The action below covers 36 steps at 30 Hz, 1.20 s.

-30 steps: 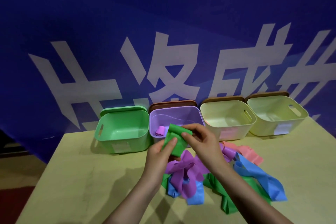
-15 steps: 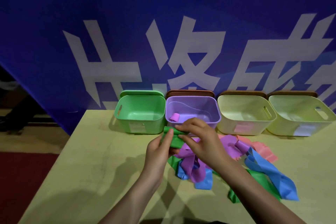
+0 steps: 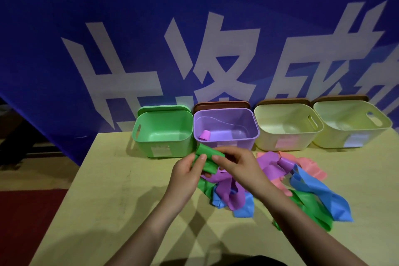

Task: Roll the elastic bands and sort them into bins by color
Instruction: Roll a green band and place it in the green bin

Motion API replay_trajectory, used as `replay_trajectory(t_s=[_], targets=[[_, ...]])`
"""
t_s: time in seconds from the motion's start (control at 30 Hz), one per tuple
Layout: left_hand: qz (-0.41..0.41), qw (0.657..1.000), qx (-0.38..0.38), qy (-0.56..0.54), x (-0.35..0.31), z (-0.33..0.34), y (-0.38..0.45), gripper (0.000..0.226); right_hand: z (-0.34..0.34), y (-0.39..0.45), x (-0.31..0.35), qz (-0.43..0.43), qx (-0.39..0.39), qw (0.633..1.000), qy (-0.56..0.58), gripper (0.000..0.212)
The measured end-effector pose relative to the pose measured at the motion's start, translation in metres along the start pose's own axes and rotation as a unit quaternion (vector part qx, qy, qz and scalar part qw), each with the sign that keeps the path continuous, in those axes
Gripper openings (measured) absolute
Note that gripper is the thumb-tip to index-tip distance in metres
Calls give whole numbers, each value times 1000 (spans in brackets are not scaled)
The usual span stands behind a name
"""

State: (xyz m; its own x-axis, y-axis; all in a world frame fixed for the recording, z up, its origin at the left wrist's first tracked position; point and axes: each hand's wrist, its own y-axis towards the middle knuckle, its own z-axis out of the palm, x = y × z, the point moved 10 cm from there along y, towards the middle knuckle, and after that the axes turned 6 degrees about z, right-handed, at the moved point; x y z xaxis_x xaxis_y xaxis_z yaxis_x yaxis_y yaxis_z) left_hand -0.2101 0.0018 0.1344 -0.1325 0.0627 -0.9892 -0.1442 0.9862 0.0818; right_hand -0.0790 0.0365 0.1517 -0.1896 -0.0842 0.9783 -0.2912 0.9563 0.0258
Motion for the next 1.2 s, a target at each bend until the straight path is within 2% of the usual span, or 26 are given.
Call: replay_trajectory(t_s=[0.1, 0.17, 0.27, 0.4, 0.43, 0.53, 0.67, 0.87, 1.0, 1.13, 1.2], targets=[[16, 999, 6, 47, 5, 2, 7, 62, -12, 2, -1, -8, -46, 999, -23, 30], [20, 999, 3, 49, 5, 4, 11, 69, -16, 4, 1, -25, -60, 996, -53, 26], [9, 1000, -4, 3, 2, 10, 16, 54, -21, 6, 9, -63, -72, 992, -87, 4], [-70, 989, 2, -128, 9, 33, 29, 18, -41, 13, 12, -96, -104, 985, -100, 18], [-94, 983, -2, -161, 13, 39, 31, 16, -47, 15, 12, -106, -112, 982, -110, 24], [-121, 970, 3, -209, 15, 57, 40, 18, -61, 20, 14, -140, -132, 969, -156, 34], [-126, 966, 10, -225, 15, 72, 52, 21, -72, 27, 10, -155, -124, 963, -185, 36], [-155, 958, -1, -239, 29, 73, 58, 20, -65, 28, -2, -144, -56, 973, -170, 35], [-183, 946, -1, -266, 33, 74, 51, 22, -62, 28, -7, -142, -74, 975, -155, 28], [-160, 946, 2, -281, 22, 70, 54, 19, -63, 31, 1, -157, -93, 972, -150, 34], [-143, 950, -4, -278, 17, 65, 57, 17, -63, 32, -3, -128, -89, 984, -86, 35]])
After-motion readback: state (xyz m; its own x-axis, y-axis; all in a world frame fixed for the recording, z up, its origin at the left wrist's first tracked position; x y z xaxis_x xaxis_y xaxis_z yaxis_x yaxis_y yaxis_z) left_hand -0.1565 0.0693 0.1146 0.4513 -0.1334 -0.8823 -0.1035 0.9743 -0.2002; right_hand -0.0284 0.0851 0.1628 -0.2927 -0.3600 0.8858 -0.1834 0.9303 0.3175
